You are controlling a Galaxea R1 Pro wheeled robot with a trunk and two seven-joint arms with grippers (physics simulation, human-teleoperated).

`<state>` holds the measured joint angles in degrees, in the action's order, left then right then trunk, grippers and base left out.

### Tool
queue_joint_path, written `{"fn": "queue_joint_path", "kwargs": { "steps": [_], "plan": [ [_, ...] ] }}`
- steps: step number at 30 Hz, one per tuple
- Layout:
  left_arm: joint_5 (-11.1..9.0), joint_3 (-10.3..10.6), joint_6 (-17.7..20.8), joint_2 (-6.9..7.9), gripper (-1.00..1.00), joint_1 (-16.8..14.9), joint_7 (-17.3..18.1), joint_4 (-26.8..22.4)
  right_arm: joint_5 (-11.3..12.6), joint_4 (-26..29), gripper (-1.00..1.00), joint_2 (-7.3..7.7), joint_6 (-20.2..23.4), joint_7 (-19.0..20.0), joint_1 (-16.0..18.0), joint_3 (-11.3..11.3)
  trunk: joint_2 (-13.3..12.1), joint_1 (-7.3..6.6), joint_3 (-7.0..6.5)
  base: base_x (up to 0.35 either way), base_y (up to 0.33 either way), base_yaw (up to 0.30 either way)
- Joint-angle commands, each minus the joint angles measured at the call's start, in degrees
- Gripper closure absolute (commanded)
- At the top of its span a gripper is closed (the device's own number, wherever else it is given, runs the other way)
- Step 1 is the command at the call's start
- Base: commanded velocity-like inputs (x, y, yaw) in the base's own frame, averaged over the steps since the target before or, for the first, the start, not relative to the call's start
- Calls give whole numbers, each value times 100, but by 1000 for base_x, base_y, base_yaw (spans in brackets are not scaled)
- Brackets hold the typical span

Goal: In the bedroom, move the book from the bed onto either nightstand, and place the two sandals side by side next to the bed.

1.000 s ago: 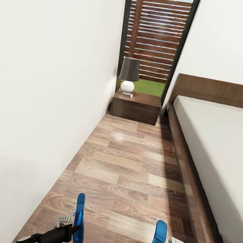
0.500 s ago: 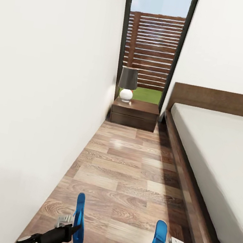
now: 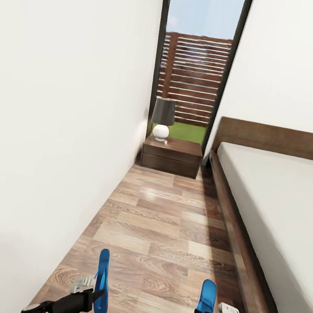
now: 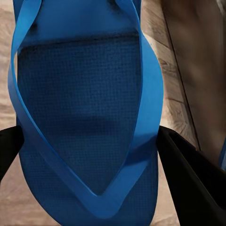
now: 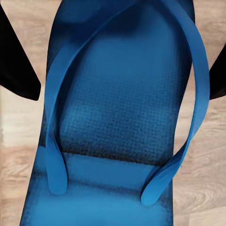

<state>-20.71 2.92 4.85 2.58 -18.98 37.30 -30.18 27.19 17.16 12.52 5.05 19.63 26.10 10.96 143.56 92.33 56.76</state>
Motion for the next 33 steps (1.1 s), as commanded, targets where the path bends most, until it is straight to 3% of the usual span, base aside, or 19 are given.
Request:
{"fn": "queue_joint_path", "kwargs": {
  "steps": [1,25,33],
  "plan": [
    [-56,25,51,6,100,-1,6,-5,50,7,100,5,32,7,1,24,0,-4,-17,0,0,0],
    [-49,25,51,3,100,-1,6,-9,50,7,100,4,31,6,1,22,-32,-65,-549,0,0,0],
    [-47,25,51,5,100,-1,6,-8,50,7,100,5,31,6,1,21,-353,-241,-693,0,0,0]
  ]
}}
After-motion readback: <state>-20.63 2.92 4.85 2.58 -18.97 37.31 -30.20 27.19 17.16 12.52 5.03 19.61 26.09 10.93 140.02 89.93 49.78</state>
